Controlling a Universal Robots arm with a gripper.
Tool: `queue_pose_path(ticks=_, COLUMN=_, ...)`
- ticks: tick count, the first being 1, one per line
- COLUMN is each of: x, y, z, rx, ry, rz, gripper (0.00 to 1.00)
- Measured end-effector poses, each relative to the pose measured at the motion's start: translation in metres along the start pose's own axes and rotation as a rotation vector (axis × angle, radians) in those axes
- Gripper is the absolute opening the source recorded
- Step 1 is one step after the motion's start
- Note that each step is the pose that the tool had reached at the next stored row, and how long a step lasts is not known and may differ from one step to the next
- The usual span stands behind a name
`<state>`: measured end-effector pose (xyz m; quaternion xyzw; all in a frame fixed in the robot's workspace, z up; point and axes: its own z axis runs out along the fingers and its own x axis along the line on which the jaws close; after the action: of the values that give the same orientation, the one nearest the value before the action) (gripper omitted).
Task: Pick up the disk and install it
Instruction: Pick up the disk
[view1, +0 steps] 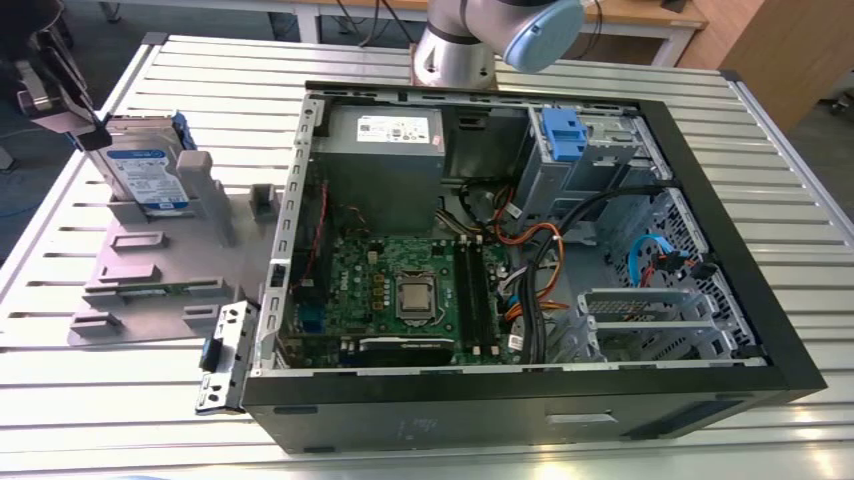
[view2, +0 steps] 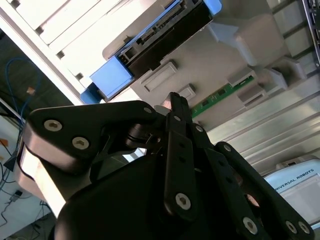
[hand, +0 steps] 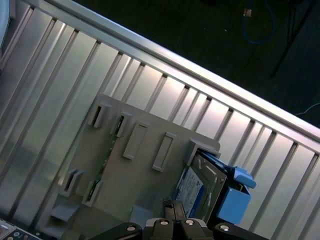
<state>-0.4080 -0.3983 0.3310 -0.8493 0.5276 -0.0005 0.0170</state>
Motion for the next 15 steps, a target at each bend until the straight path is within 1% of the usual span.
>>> queue_pose_path(ticks=15, x=0.0000, y=0.0000, z=0.0000, rx=-0.0007, ry=-0.0013, rz=-0.044, gripper=0.11)
